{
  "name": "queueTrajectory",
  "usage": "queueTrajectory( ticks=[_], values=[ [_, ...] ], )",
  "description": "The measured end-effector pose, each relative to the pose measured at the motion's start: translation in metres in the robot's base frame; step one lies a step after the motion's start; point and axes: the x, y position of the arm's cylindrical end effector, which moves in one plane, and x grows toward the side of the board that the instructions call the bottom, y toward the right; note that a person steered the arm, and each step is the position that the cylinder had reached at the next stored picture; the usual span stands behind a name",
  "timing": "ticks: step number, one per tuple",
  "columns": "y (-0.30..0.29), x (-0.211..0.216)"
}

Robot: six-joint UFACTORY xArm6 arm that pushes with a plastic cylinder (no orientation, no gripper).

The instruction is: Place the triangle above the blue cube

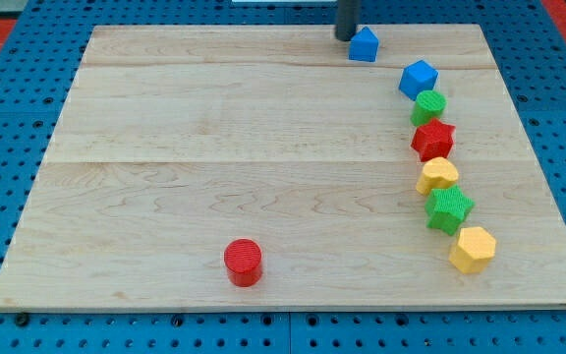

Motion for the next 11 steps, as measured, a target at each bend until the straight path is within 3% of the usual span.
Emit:
queueTrajectory(
  ticks=[1,2,3,4,5,7,9,10,11],
  values=[
    [0.041,0.015],
    [0.047,-0.014],
    [-0.006,-0.011],
    [-0.018,-0.001],
    [0.031,0.020],
    [-0.022,0.010],
    [0.043,0.045],
    [0.054,0.034],
    [0.010,0.002]
  ],
)
